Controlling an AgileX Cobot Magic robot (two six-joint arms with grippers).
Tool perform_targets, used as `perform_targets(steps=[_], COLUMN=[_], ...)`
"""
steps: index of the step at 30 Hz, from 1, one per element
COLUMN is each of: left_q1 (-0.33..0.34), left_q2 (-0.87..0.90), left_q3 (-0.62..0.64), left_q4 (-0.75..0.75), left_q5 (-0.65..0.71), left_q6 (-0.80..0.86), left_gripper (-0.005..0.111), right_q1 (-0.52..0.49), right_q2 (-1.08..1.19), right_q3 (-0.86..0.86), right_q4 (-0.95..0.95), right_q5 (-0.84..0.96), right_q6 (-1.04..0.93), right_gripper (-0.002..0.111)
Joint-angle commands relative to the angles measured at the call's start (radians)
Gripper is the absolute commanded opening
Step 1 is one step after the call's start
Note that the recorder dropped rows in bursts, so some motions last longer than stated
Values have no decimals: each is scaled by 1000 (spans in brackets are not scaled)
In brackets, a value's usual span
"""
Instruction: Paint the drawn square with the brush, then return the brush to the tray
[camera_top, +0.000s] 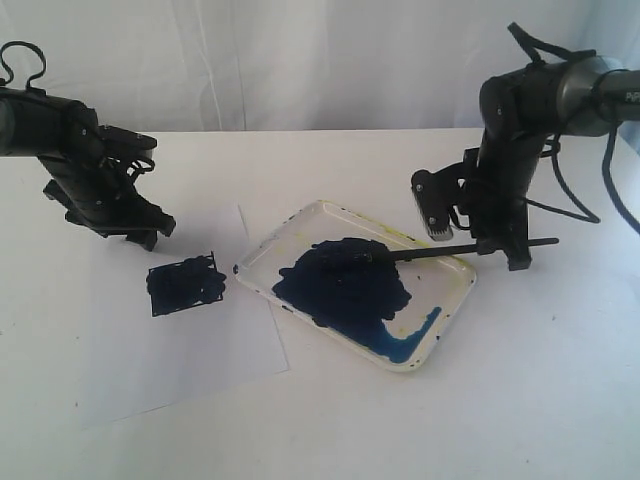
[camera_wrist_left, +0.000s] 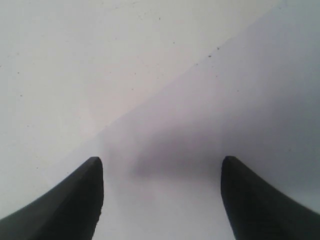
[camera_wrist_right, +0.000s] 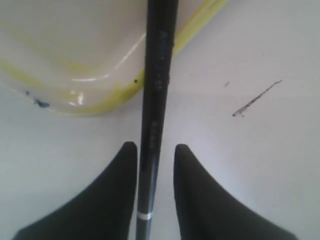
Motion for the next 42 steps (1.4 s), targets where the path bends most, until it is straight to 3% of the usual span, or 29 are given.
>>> perform_targets(steps=[1,7,12,17,25,27,30,32,34,35,40,42], left_q1=[0,0,0,0,0,0,0,0,0,0,0,0], left_q2=[7,7,-19,-55,-153,-184,-229,-261,-291,-301,-348,-361], left_q3=[7,7,7,7,7,7,7,7,7,7,7,7], left_q4=[4,4,4,4,-10,-19,-19,-19,-19,-19,-19,-19], left_q5=[33,20,11,6,-14,11,75,138,214,257,453,516], left_q6=[2,2,2,2,-5,-27,-66,-70,-72,-77,-115,-118], left_gripper=[70,70,80,81,79,70,45,26,5,0,0,0], right_q1=[-9,-9,-9,-9,-9,-9,-9,-9,-11,-11,-31,-48], right_q2=[1,-15,-46,-72,-122,-139,-164,-173,-181,-183,-184,-184], right_q3=[5,5,5,5,4,4,4,4,4,4,4,4], right_q4=[6,6,9,18,213,266,282,279,278,276,272,268], right_q5=[-11,-1,25,25,-20,-48,-60,-38,3,20,126,185], right_q6=[47,74,82,125,189,302,534,683,816,869,1257,1306], right_gripper=[27,27,27,27,27,27,24,16,1,0,0,0])
